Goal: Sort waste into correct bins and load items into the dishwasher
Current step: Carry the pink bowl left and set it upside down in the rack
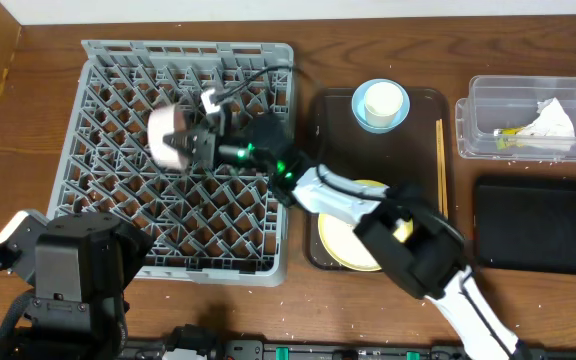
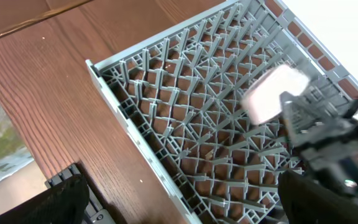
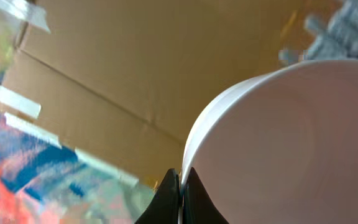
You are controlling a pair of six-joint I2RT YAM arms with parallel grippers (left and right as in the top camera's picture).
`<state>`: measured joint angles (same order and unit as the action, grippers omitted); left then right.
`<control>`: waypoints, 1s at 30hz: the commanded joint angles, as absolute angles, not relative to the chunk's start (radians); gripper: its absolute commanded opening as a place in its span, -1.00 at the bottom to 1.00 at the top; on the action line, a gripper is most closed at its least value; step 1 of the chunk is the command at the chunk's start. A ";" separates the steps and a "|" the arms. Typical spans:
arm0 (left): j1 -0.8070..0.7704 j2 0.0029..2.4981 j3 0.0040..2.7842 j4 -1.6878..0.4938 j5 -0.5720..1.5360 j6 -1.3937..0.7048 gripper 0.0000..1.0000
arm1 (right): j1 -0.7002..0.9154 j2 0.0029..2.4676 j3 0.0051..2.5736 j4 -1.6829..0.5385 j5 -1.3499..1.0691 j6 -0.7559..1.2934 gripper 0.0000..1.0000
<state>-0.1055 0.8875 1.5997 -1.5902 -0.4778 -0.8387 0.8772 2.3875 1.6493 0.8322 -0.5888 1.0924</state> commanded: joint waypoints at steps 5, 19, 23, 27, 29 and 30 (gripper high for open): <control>-0.100 0.888 1.608 -1.593 -0.491 -0.847 0.96 | 0.877 2.398 1.708 0.680 -0.592 1.109 -0.98; -0.100 0.888 1.608 -1.593 -0.491 -0.847 0.96 | 0.799 2.332 1.708 0.373 -0.533 0.985 -0.92; -0.100 0.888 1.608 -1.593 -0.491 -0.847 0.96 | 0.784 2.212 1.708 0.097 -0.398 0.825 -0.81; -0.100 0.888 1.608 -1.593 -0.491 -0.847 0.96 | 0.751 2.076 1.708 -0.092 -0.294 0.755 -0.06; -0.100 0.888 1.608 -1.593 -0.491 -0.847 0.96 | 0.724 2.018 1.708 -0.155 -0.285 0.727 0.71; -0.100 0.888 1.608 -1.593 -0.491 -0.847 0.96 | 0.707 1.990 1.708 -0.188 -0.285 0.715 0.98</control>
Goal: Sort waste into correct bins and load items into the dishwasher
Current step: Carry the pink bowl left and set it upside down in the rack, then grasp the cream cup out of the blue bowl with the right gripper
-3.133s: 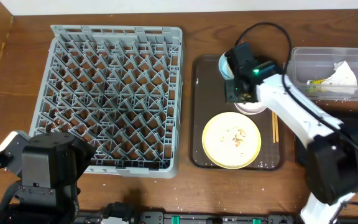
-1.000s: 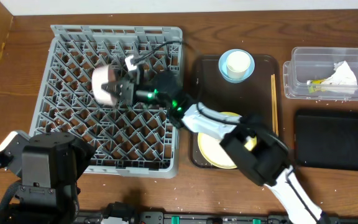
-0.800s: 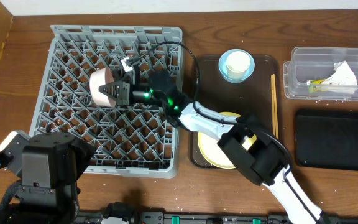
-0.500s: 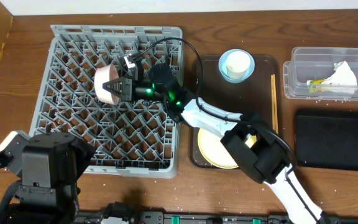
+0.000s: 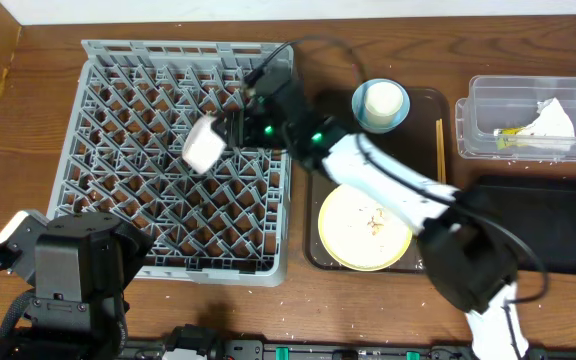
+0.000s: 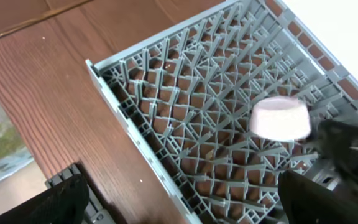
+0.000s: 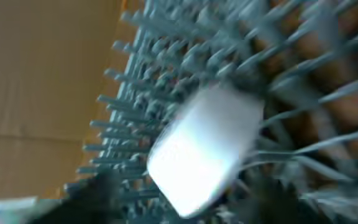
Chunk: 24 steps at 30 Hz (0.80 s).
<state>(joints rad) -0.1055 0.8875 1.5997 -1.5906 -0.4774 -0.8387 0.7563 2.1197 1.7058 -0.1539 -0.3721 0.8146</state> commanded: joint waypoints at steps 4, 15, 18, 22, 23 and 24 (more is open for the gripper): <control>-0.100 0.888 1.608 -1.593 -0.491 -0.847 0.96 | 0.648 1.900 1.708 -0.275 -0.277 0.664 0.99; -0.100 0.888 1.608 -1.593 -0.491 -0.847 0.96 | 0.496 1.800 1.705 -0.542 -0.014 0.559 0.58; -0.100 0.888 1.608 -1.593 -0.491 -0.847 0.96 | 0.470 1.831 1.705 -0.549 -0.008 0.545 0.21; -0.100 0.888 1.608 -1.593 -0.491 -0.847 0.96 | 0.464 1.886 1.705 -0.524 0.012 0.544 -0.13; -0.100 0.888 1.608 -1.593 -0.491 -0.847 0.96 | 0.463 1.900 1.705 -0.515 0.015 0.541 -0.17; -0.100 0.888 1.608 -1.593 -0.491 -0.847 0.96 | 0.463 1.914 1.705 -0.512 0.028 0.541 -0.17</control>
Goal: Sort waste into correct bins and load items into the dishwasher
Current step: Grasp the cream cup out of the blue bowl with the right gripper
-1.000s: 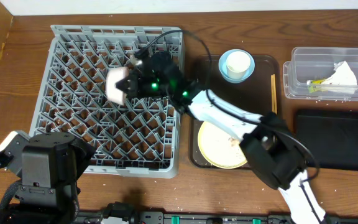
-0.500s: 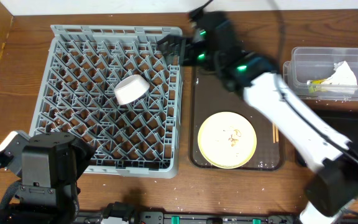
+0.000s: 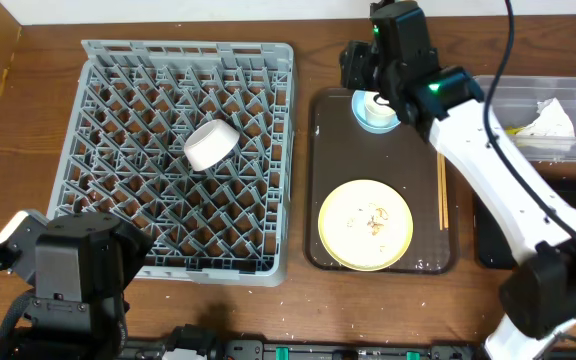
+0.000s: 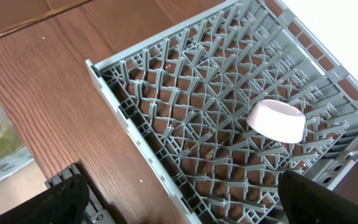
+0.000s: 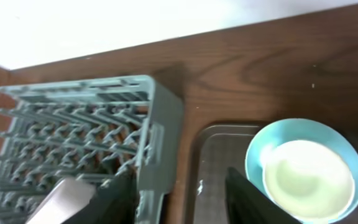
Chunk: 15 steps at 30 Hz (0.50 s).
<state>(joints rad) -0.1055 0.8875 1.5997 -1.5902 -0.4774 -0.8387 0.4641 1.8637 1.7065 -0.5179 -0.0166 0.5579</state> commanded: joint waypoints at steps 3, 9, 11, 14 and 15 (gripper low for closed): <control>-0.100 0.888 1.608 -1.593 -0.491 -0.847 0.96 | 0.458 1.954 1.705 -0.517 0.102 0.528 -0.10; -0.100 0.888 1.608 -1.593 -0.491 -0.847 0.96 | 0.450 2.046 1.705 -0.552 0.147 0.455 -0.06; -0.100 0.888 1.608 -1.593 -0.491 -0.847 0.96 | 0.450 2.066 1.705 -0.570 0.181 0.455 -0.06; -0.100 0.888 1.608 -1.593 -0.491 -0.847 0.96 | 0.448 2.080 1.705 -0.580 0.191 0.452 -0.07; -0.100 0.888 1.608 -1.593 -0.491 -0.847 0.96 | 0.448 2.083 1.705 -0.583 0.191 0.450 -0.08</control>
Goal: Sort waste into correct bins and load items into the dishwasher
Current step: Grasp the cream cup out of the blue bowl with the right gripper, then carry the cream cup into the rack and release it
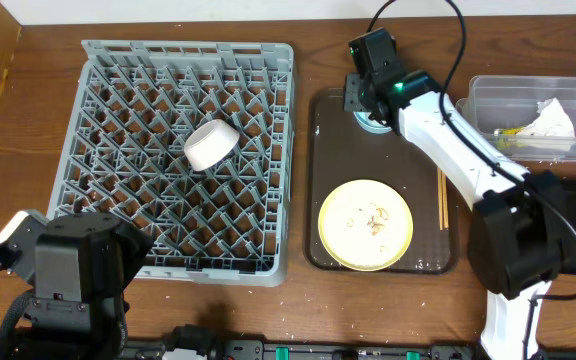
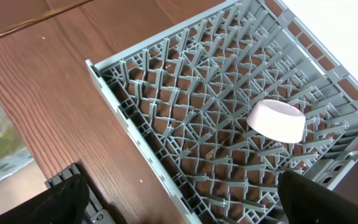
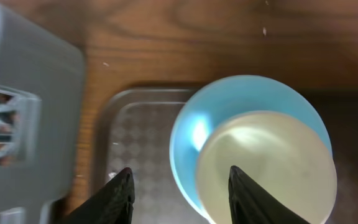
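A white cup [image 1: 211, 145] lies on its side in the middle of the grey dish rack [image 1: 98, 60]; the left wrist view shows the cup [image 2: 277, 120] too. On the brown tray [image 1: 315, 200] a yellow plate [image 1: 364, 224] with crumbs sits near the front. A blue bowl [image 3: 188, 134] with a cream cup [image 3: 266, 168] inside stands at the tray's far end. My right gripper [image 3: 180, 186] hangs open right above that bowl, one fingertip over the tray, the other over the cream cup. My left gripper [image 2: 179, 208] stays open and unladen off the rack's near left corner.
Chopsticks [image 1: 441, 170] lie along the tray's right side. A clear container [image 1: 538, 125] with crumpled paper waste stands at the far right, a black bin in front of it. The right arm [image 1: 448, 130] stretches across the tray's right half.
My right gripper has come down closer over the blue bowl and now looks straight down on it, still open. The white cup in the rack and the left arm have not moved.
First my right gripper was shut on the white cup above the rack's left middle. Then the cup was low in the rack's middle with the gripper beside it. After that the cup lay free in the rack and the open gripper was over the blue bowl, now nearer to it.
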You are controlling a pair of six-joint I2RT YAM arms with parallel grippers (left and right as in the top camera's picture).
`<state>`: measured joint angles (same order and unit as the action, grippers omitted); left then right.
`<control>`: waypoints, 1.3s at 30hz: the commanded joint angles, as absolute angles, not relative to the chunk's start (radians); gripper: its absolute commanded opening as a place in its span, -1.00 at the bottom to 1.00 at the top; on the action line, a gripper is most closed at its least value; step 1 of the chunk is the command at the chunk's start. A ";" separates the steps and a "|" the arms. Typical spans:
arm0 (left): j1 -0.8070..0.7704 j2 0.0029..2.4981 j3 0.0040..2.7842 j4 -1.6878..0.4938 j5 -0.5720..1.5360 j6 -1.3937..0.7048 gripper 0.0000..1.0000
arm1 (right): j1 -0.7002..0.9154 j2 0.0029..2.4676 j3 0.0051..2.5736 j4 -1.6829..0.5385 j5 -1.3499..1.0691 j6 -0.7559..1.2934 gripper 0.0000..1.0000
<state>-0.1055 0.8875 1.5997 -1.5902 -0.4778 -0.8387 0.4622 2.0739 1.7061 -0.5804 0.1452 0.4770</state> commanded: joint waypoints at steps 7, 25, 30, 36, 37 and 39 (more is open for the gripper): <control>-0.100 0.888 1.608 -1.593 -0.491 -0.847 0.96 | 0.445 2.101 1.705 -0.613 0.195 0.451 -0.14; -0.100 0.888 1.608 -1.593 -0.491 -0.847 0.96 | 0.446 1.991 1.780 -0.693 0.164 0.447 -0.98; -0.100 0.888 1.608 -1.593 -0.491 -0.847 0.96 | 0.458 1.865 1.800 -0.670 -0.025 0.448 -0.98; -0.100 0.888 1.608 -1.593 -0.491 -0.847 0.96 | 0.522 1.835 1.798 -0.495 -0.507 0.458 -0.98; -0.100 0.888 1.608 -1.593 -0.491 -0.847 0.96 | 0.540 1.841 1.798 -0.471 -0.545 0.484 -0.98; -0.100 0.888 1.608 -1.593 -0.491 -0.847 0.96 | 0.586 1.863 1.797 -0.433 -0.562 0.575 -0.98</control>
<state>-0.1055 0.8875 1.5997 -1.5902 -0.4778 -0.8387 0.5098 1.8133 1.8019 -0.4541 -0.3492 0.4717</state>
